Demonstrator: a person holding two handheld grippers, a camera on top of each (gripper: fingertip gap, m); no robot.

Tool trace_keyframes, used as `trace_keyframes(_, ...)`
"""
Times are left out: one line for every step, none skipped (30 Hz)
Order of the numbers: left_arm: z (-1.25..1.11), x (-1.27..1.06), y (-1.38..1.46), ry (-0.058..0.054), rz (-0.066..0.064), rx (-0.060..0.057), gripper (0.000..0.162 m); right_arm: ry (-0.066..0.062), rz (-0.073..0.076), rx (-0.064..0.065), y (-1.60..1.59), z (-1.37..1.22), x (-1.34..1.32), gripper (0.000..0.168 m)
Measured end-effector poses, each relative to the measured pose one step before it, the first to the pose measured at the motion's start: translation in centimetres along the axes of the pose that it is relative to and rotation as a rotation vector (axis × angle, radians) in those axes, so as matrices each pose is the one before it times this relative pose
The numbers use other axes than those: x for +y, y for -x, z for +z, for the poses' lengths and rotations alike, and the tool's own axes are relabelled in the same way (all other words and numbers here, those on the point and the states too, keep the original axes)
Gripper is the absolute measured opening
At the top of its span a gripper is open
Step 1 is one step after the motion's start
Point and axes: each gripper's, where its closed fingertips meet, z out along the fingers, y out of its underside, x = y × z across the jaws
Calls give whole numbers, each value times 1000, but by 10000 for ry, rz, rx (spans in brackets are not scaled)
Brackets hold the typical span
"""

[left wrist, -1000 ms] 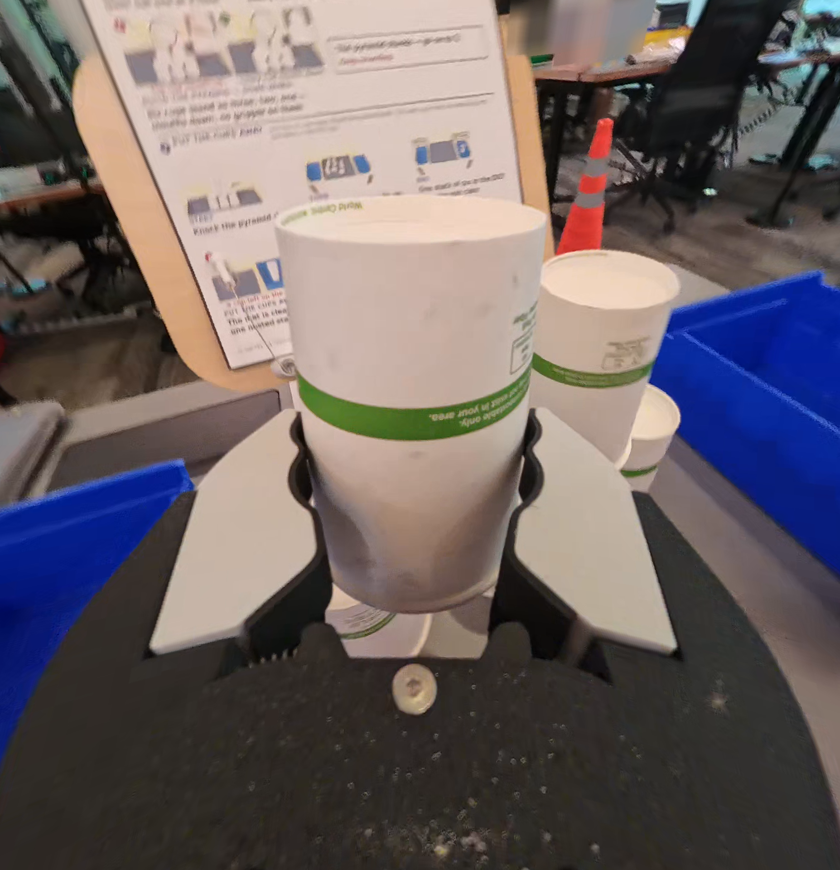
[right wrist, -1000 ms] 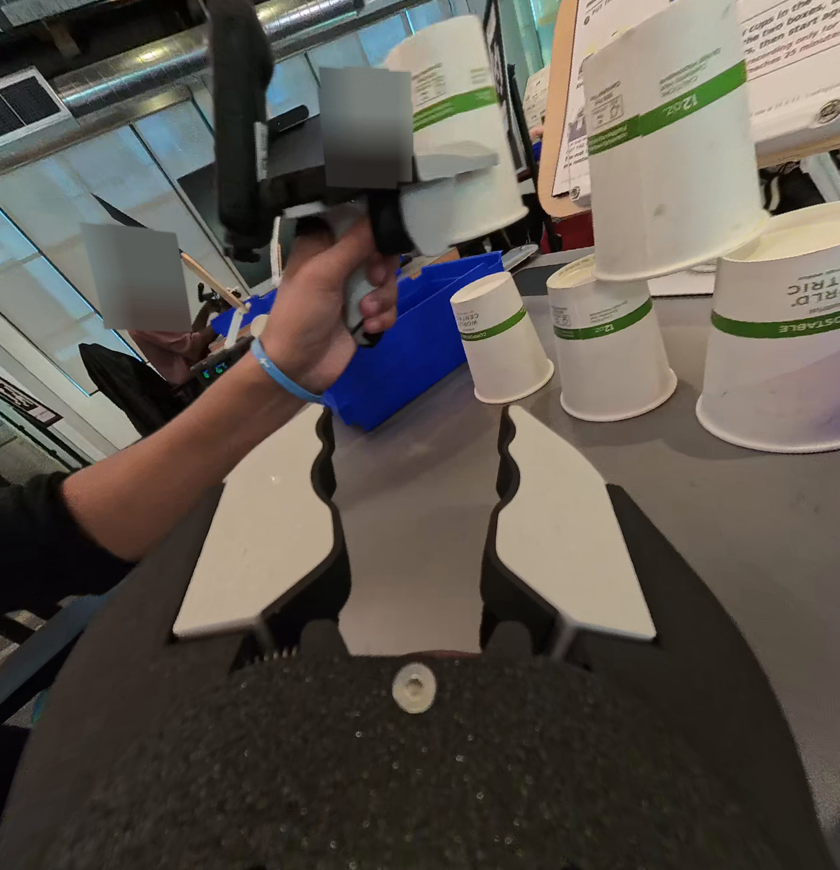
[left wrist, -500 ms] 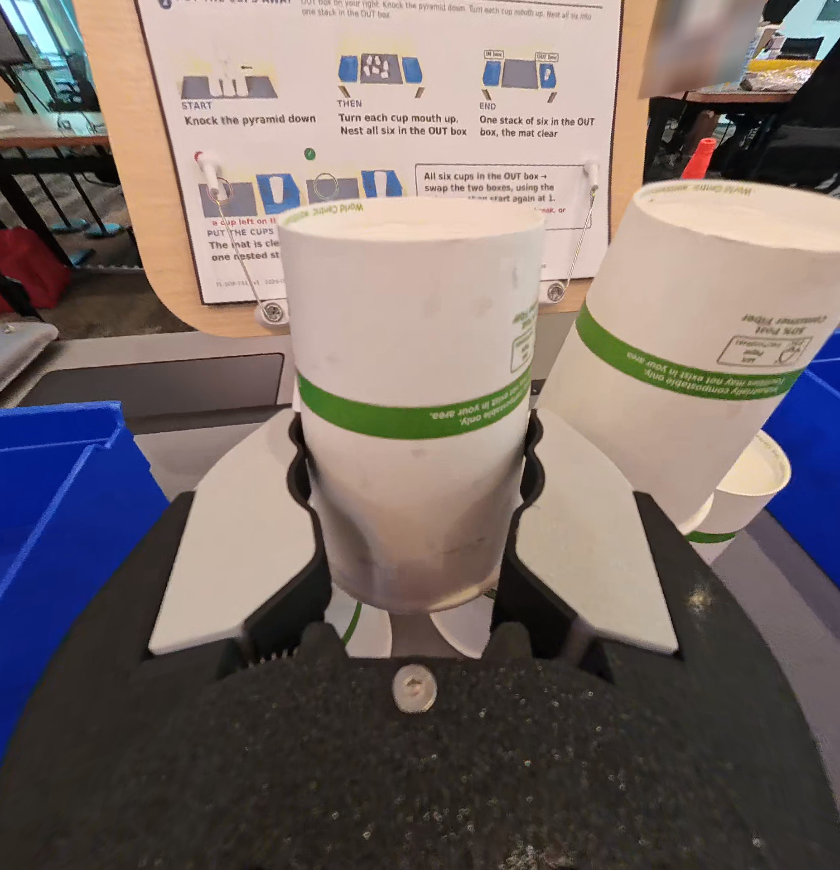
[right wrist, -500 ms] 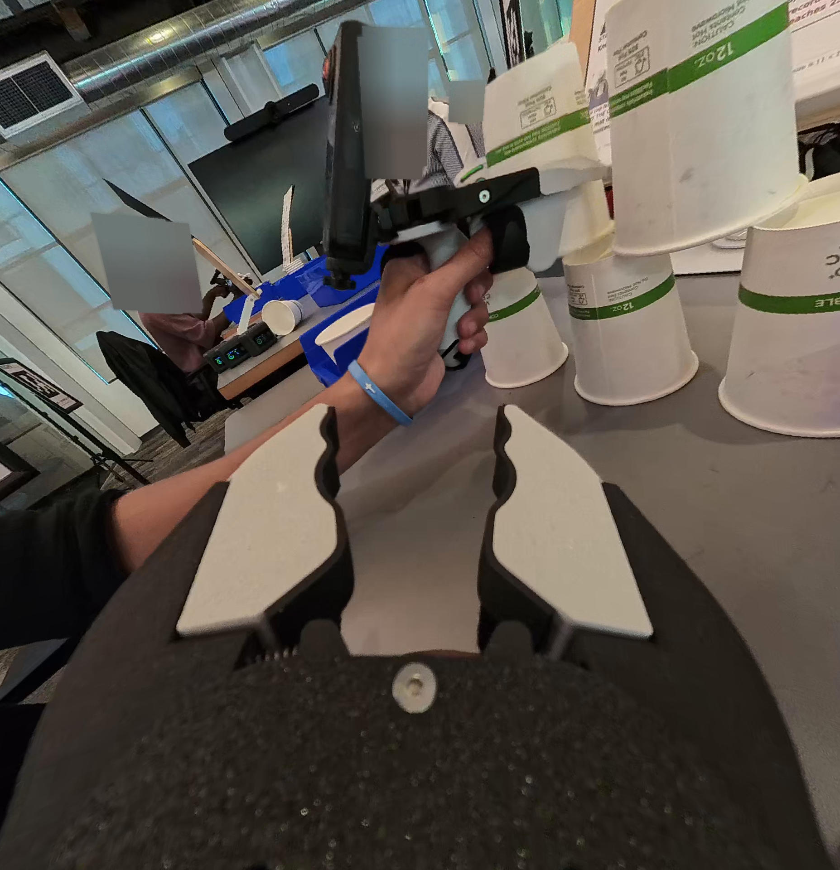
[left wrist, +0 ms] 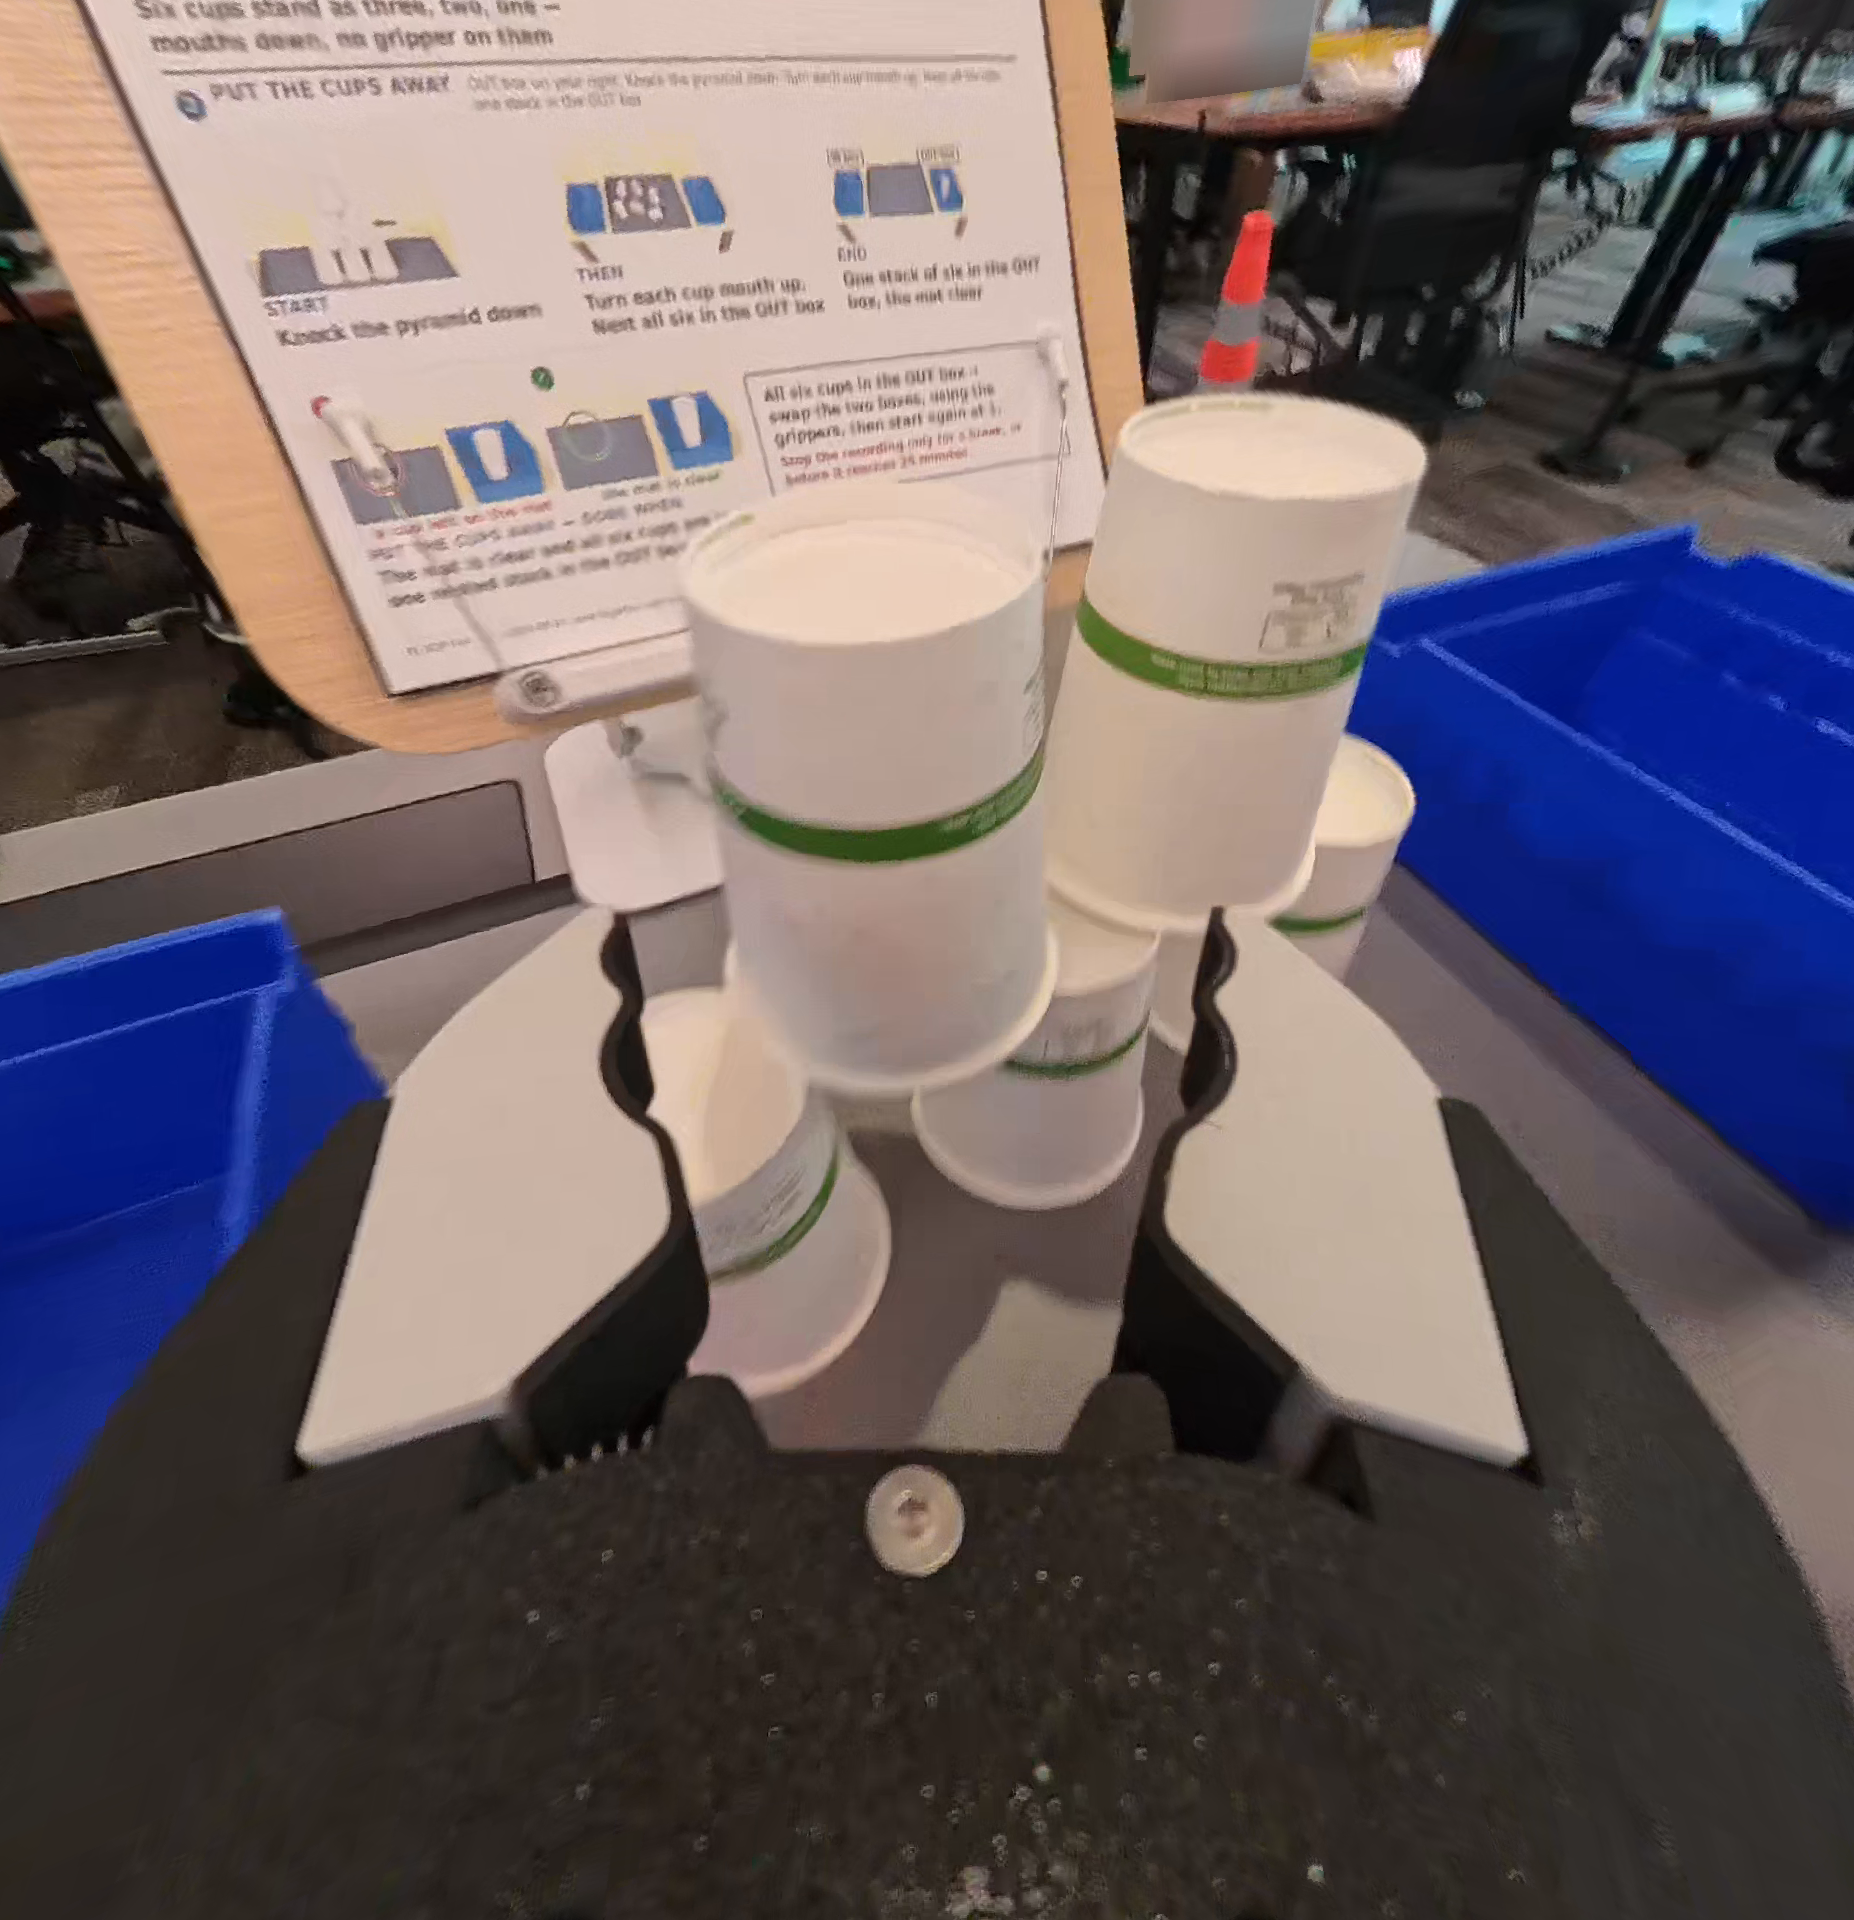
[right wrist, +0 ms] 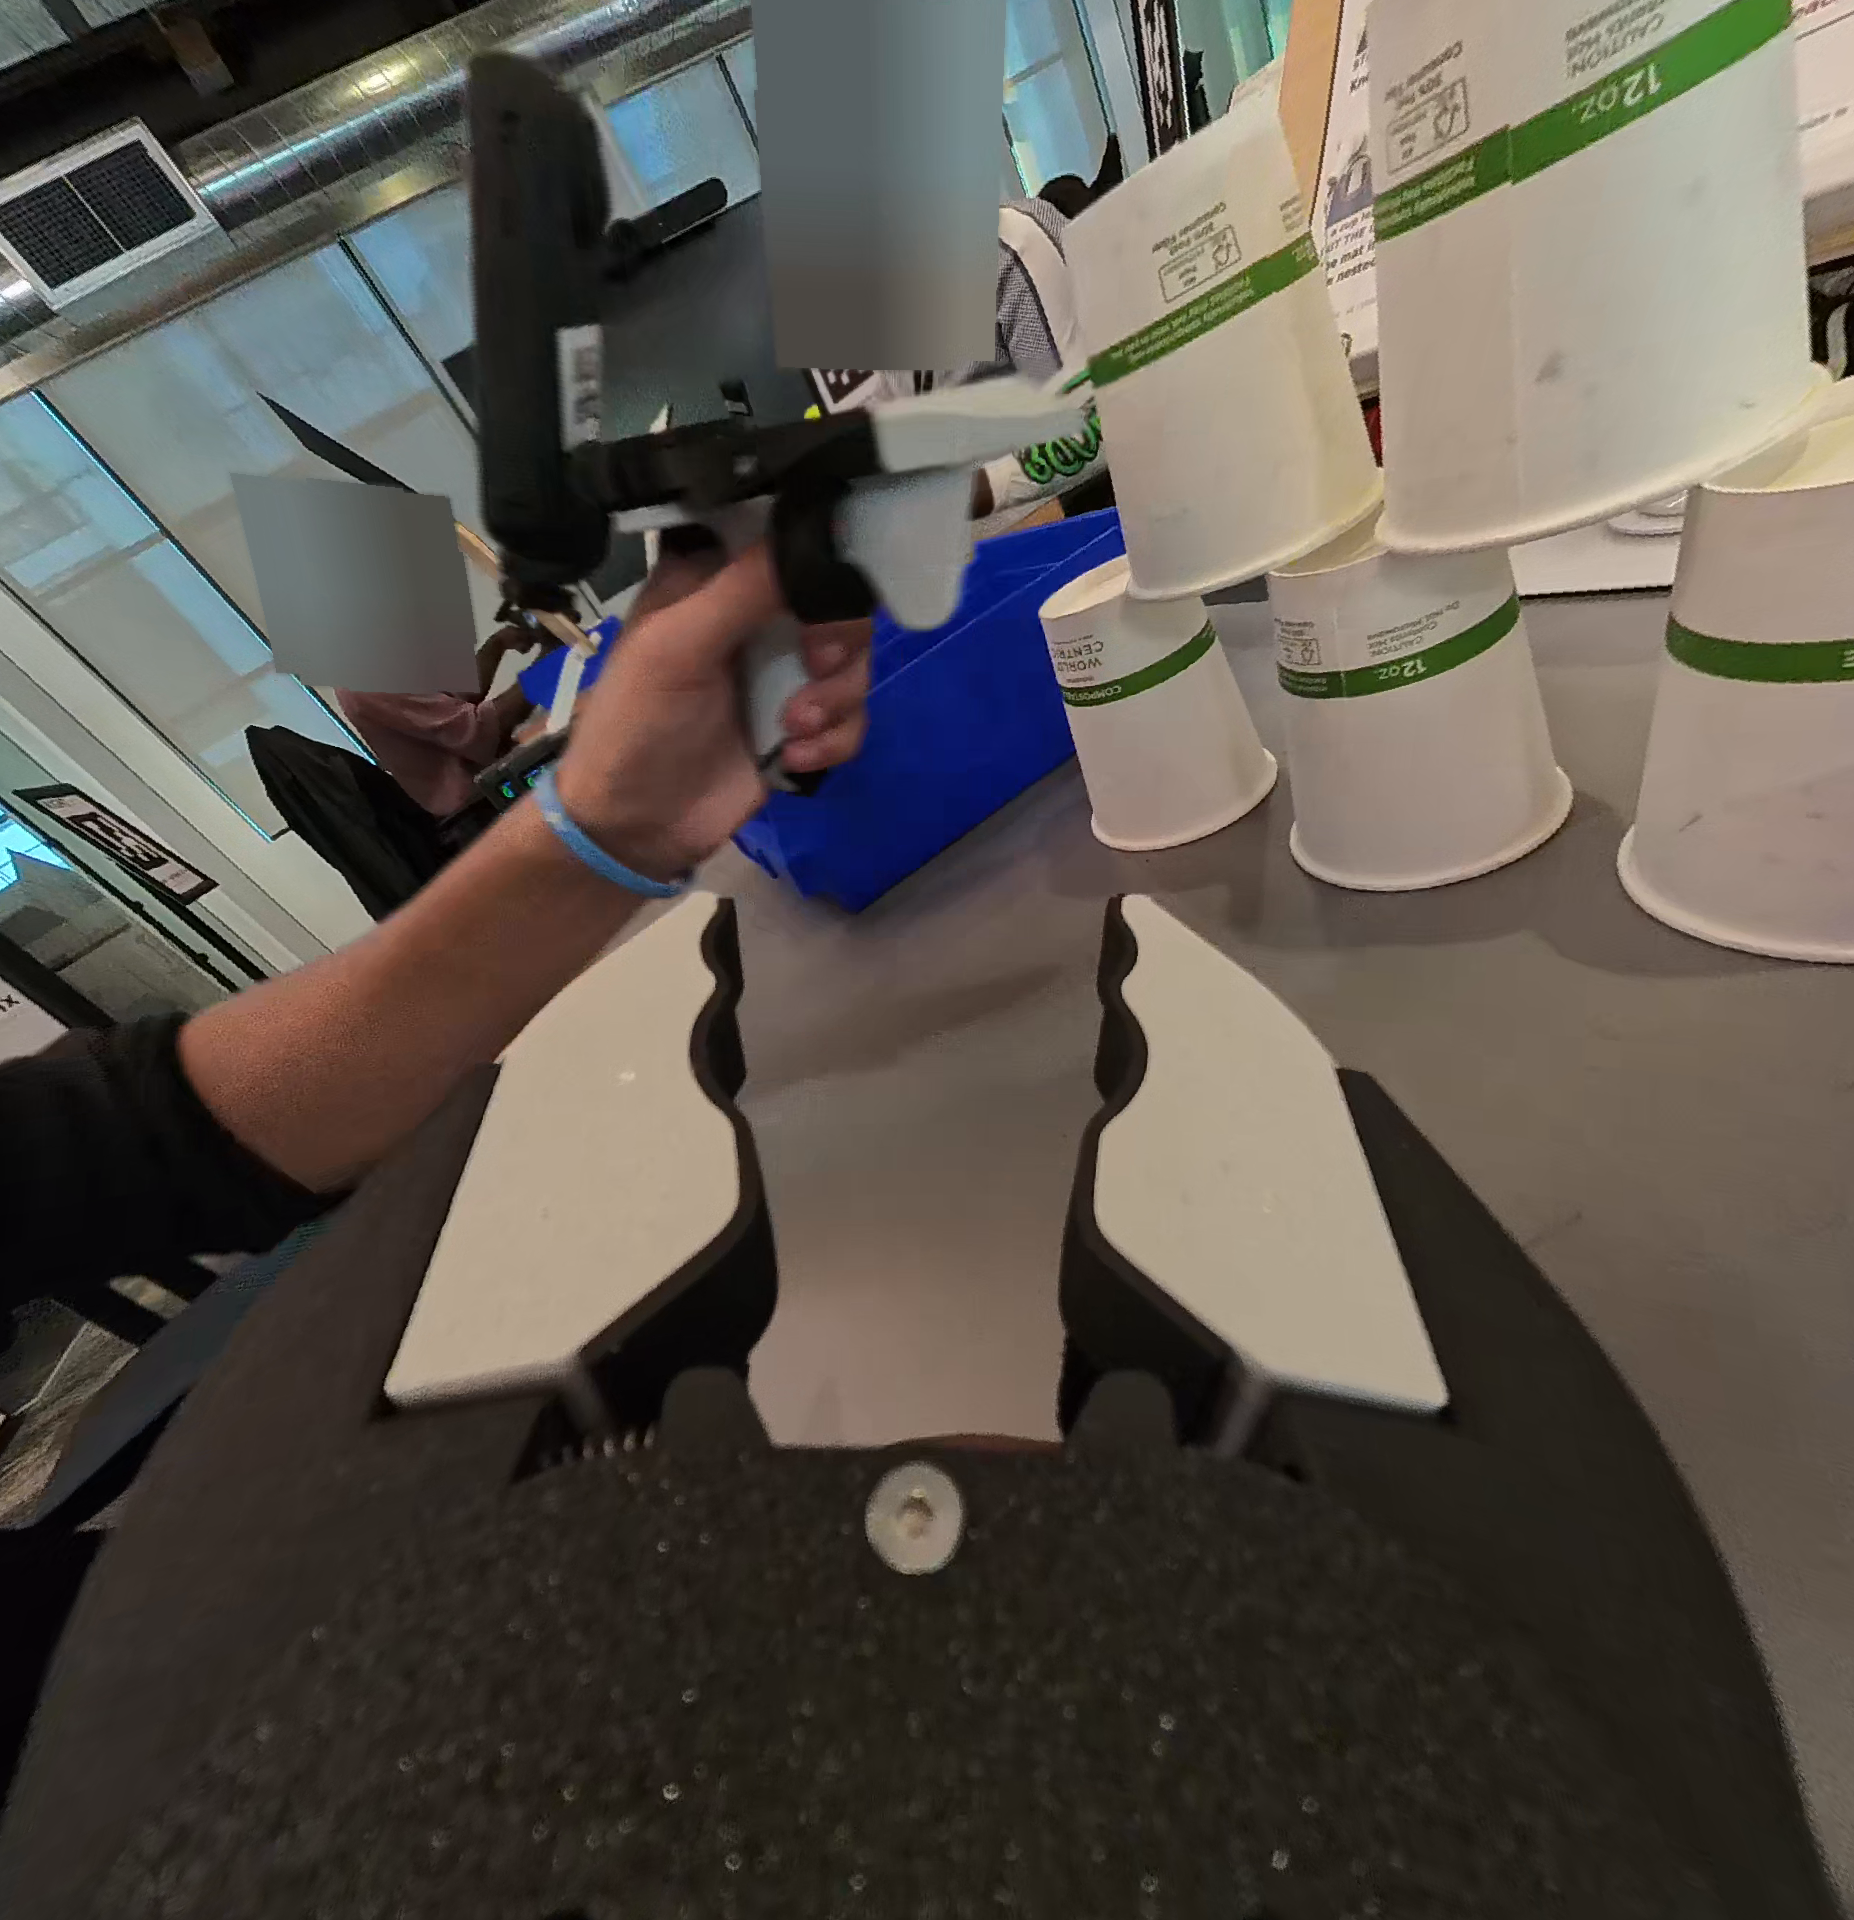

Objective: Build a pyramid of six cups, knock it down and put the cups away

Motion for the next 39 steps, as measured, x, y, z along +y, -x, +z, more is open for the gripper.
trace_keyframes(-1527,282,523,323,182,223,99,-8,-92,43,-45,-10,-18,66)
trace_keyframes(-1517,452,95,449,101,559,96,33,-63,25,-56,71,63,66)
trace_keyframes(-1521,665,-306,556,30,807,95,95,-9,-14,-30,122,156,66)
trace_keyframes(-1535,860,-309,598,68,764,95,103,18,-32,-9,117,210,66)
trace_keyframes(-1490,1095,-584,632,268,903,91,80,6,-27,4,81,194,66)
trace_keyframes(-1381,1351,-417,700,407,708,87,75,-26,-4,-17,37,181,66)
trace_keyframes(-1205,1473,79,666,491,294,89,66,-63,30,-33,17,129,66)
trace_keyframes(-1010,1602,368,678,672,28,87,49,-78,43,-56,-11,56,66)
trace_keyframes(-818,1509,730,639,742,-311,79,29,-69,22,-27,1,4,66)
trace_keyframes(-640,1253,820,513,609,-455,77,26,-48,2,-27,-14,-7,66)
trace_keyframes(-453,1110,513,505,517,-255,78,20,-22,8,-37,-11,-2,66)
trace_keyframes(-275,955,314,438,410,-122,76,5,5,32,-101,-22,13,65)
trace_keyframes(-97,946,154,452,353,1,72,-5,28,32,-108,-6,33,65)
trace_keyframes(81,873,161,413,272,6,67,11,51,7,-69,-9,58,65)
trace_keyframes(249,753,76,346,172,58,65,15,51,-5,-45,-5,56,65)
trace_keyframes(387,804,-170,402,123,210,63,9,32,4,-35,1,41,65)
trace_keyframes(464,785,-96,432,110,143,62,0,13,17,-16,-14,11,65)
trace_keyframes(513,772,91,425,75,20,62,-11,-3,12,-15,-12,0,65)
trace_keyframes(513,709,133,413,53,2,62,1,-8,4,2,1,7,65)
trace_keyframes(484,562,174,325,20,-7,62,20,-3,-2,-4,23,44,65)
trace_keyframes(430,393,160,223,-20,11,61,23,9,-3,-4,14,54,65)
trace_keyframes(288,211,259,125,-22,-43,55,13,22,-13,1,20,44,65)
trace_keyframes(157,29,152,-23,-41,22,46,10,30,-8,-12,21,34,65)
trace_keyframes(-5,-73,-54,-118,8,150,25,12,34,-1,-13,5,29,65)
trace_keyframes(-128,-119,28,-184,23,97,5,7,31,-4,-11,-5,24,64)
trace_keyframes(-161,-44,306,-165,-80,-114,3,-3,27,-7,-22,-14,7,64)
trace_keyframes(-190,151,283,-89,-64,-62,3,-7,27,-6,-14,-26,-16,64)
trace_keyframes(-200,357,266,-9,-137,14,3,-15,27,-5,-32,-21,-23,64)
trace_keyframes(-272,297,451,-110,-211,-47,3,-16,24,-6,-36,-24,-49,64)
trace_keyframes(-415,60,705,-352,-238,-170,3,-7,12,-1,-56,-30,-28,64)
trace_keyframes(-604,-159,767,-548,-305,-135,3,-11,1,16,-89,-43,-56,64)
trace_keyframes(-782,-433,683,-722,-456,21,3,-9,-15,15,-97,-54,-73,64)
trace_keyframes(-948,-906,776,-954,-540,-9,3,-17,-27,13,-124,-74,-116,64)
trace_keyframes(-1030,-1357,581,-1172,-518,41,3,-67,-24,0,-120,-107,-216,64)
trace_keyframes(-990,-1624,197,-1237,-460,186,3,-114,9,-5,-141,-114,-312,65)
trace_keyframes(-817,-1752,-12,-1200,-386,182,3,-104,54,-26,-120,-98,-354,65)
trace_keyframes(-582,-1784,-194,-1163,-289,160,3,-90,82,-64,-50,-69,-408,66)
trace_keyframes(-268,-1674,-605,-1064,-217,296,3,-124,55,-115,66,-33,-558,66)
trace_keyframes(68,-1492,-850,-914,-207,352,3,-158,-18,-172,212,18,-699,67)
